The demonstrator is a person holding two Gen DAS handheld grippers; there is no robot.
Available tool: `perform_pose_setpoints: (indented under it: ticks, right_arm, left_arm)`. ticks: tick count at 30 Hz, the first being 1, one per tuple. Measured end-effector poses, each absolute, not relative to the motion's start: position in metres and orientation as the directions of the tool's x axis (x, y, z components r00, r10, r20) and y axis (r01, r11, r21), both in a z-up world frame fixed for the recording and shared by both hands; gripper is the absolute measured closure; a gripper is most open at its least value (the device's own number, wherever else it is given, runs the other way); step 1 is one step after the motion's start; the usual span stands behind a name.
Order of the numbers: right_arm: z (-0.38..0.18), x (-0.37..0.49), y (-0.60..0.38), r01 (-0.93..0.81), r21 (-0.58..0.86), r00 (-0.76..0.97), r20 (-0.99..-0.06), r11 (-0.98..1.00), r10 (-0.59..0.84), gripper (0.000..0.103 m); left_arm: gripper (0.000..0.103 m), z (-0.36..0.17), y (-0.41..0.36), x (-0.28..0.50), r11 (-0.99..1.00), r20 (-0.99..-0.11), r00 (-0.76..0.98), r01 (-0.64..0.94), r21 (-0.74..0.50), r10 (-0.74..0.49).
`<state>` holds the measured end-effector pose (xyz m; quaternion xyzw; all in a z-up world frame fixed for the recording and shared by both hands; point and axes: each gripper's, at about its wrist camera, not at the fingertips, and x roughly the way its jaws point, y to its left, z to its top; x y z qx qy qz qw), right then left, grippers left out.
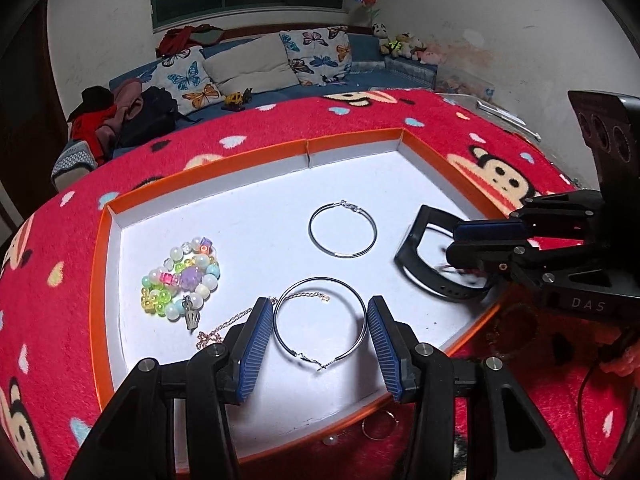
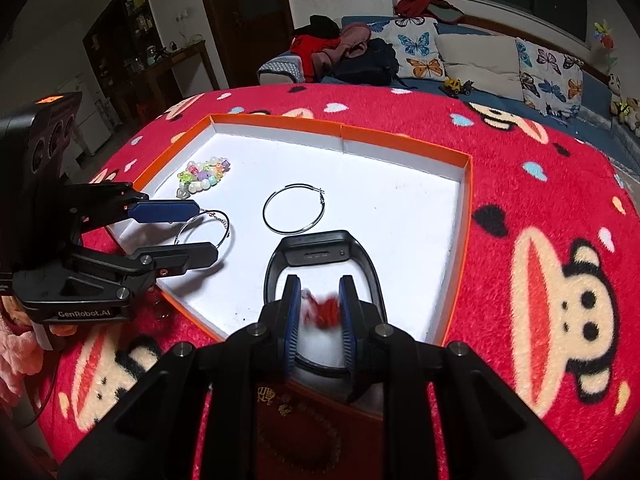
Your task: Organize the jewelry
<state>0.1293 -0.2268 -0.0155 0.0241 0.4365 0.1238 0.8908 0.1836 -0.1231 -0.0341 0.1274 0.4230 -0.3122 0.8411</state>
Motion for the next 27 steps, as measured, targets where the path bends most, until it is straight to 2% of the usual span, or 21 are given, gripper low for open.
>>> perform_pose_setpoints:
  ticks: [7,9,10,17,21,27]
  right_arm:
    - [-0.015,0.13,-0.224,-0.2,0.146,0.589,-0.773,0.969,0.237,0.082]
    - [-0.015,0.129,-0.224,-0.197,0.144,0.59,-0.772,0.97,0.235,0.07]
    - [-0.014,0.129,-0.224,-0.196,0.14,0.593,-0.771,0.97,0.232,0.068]
    - [-0.004,0.122,-0.228,-0.193,0.126,0.607,-0.764,0.973,0.219,0.067]
    - [0.005,0.108,-0.231,-0.181,0.128,0.619,-0.755,0.975,0.214,0.06]
    - [0.01,0.084,-0.234,-0.166,0.144,0.627,-0.748,0.976,0.217,0.057]
  left_arm:
    - [0.05,-0.038,-0.125,0.185,0.776,-0.797,0.449,0.63,-0.04,-0.405]
    - [0.049,-0.039,-0.126,0.186,0.78,-0.799,0.448,0.625,-0.041,-0.401]
    - [0.049,-0.039,-0.126,0.187,0.782,-0.799,0.45,0.622,-0.04,-0.399]
    - [0.048,-0.034,-0.121,0.184,0.797,-0.8,0.469,0.603,-0.02,-0.375]
    - [0.048,-0.022,-0.109,0.175,0.813,-0.787,0.486,0.581,-0.036,-0.381]
    - [0.048,-0.004,-0.09,0.143,0.827,-0.77,0.522,0.562,-0.013,-0.367]
